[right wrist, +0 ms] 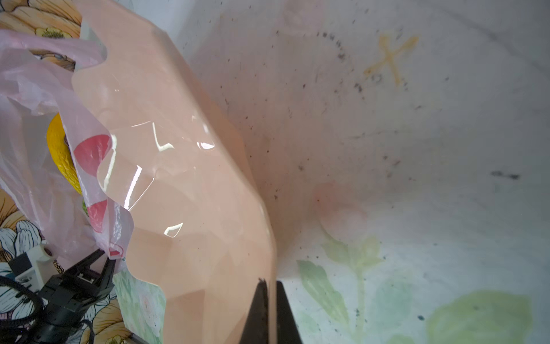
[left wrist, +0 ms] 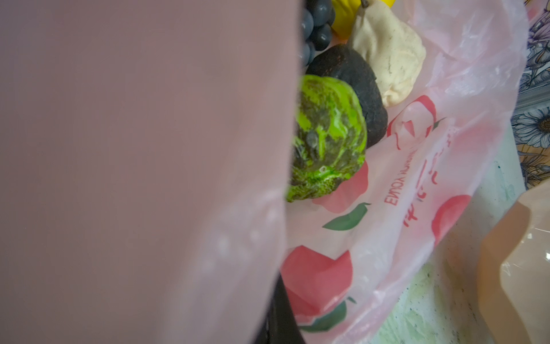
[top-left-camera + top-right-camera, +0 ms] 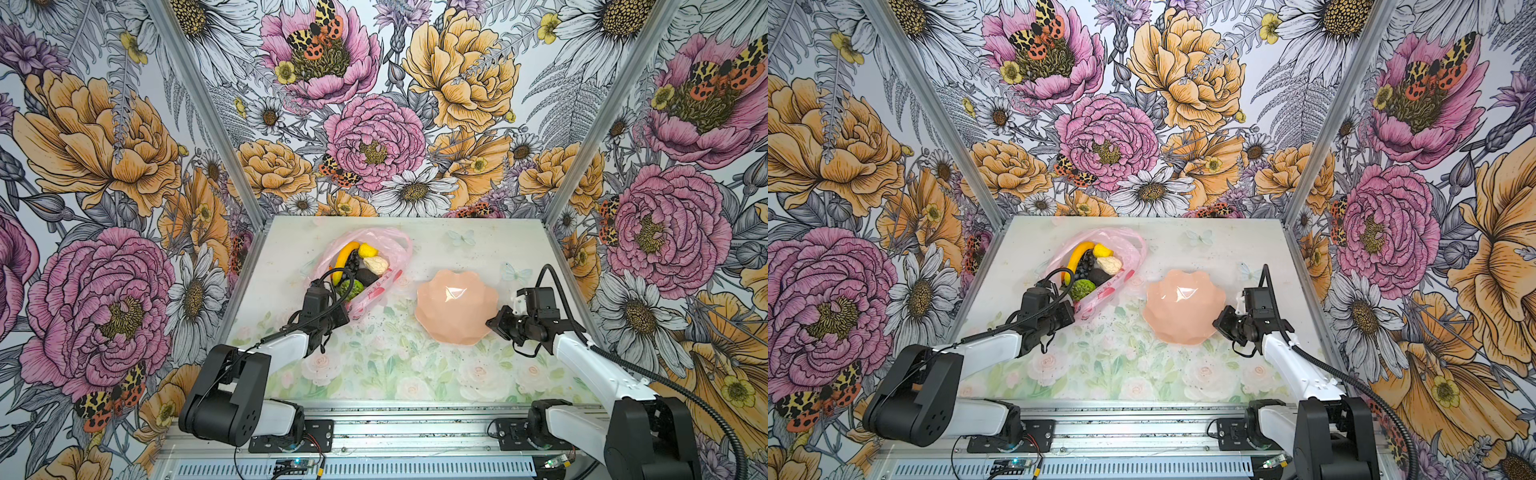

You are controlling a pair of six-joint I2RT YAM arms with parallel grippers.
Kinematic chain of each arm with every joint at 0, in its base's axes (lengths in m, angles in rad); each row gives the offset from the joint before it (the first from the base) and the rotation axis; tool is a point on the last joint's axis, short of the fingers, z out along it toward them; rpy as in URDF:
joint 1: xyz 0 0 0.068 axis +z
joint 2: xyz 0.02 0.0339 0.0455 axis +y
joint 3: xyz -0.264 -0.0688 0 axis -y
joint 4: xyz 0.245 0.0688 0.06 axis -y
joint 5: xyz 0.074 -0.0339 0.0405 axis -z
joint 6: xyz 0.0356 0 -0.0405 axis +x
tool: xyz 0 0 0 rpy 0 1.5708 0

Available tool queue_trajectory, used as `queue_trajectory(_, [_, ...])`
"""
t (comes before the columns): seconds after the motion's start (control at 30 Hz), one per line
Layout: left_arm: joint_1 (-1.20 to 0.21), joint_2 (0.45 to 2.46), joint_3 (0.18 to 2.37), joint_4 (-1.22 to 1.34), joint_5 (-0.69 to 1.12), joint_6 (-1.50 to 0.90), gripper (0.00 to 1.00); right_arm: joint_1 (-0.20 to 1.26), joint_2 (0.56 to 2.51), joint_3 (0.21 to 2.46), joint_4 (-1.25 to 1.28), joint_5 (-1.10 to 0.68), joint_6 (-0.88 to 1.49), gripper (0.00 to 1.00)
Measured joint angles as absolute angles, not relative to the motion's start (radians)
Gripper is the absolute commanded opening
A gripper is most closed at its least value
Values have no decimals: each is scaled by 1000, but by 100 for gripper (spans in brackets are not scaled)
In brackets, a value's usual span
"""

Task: Take fruits out of the plastic bag
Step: Place the plate at the center of the table.

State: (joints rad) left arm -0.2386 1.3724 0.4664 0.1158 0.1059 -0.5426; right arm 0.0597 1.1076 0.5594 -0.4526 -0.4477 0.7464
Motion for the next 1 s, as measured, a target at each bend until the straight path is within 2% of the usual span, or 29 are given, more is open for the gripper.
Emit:
queue_trajectory(0.33, [-239,1384,466,110,106,-543,0,299,1108,546,-435,-387,798,1])
queue_trajectory(0.67, [-240,1384,466,109,106,-542,0,409,1189,555,-369,-362,833,2])
queue_trajectory(0.87, [-245,1384,467,109,105,-542,0,416,1196,560,-358,-346,839,15])
queue_trajectory(1.0, [-250,1384,467,105,98,-542,0,416,1196,562,-362,-324,841,34])
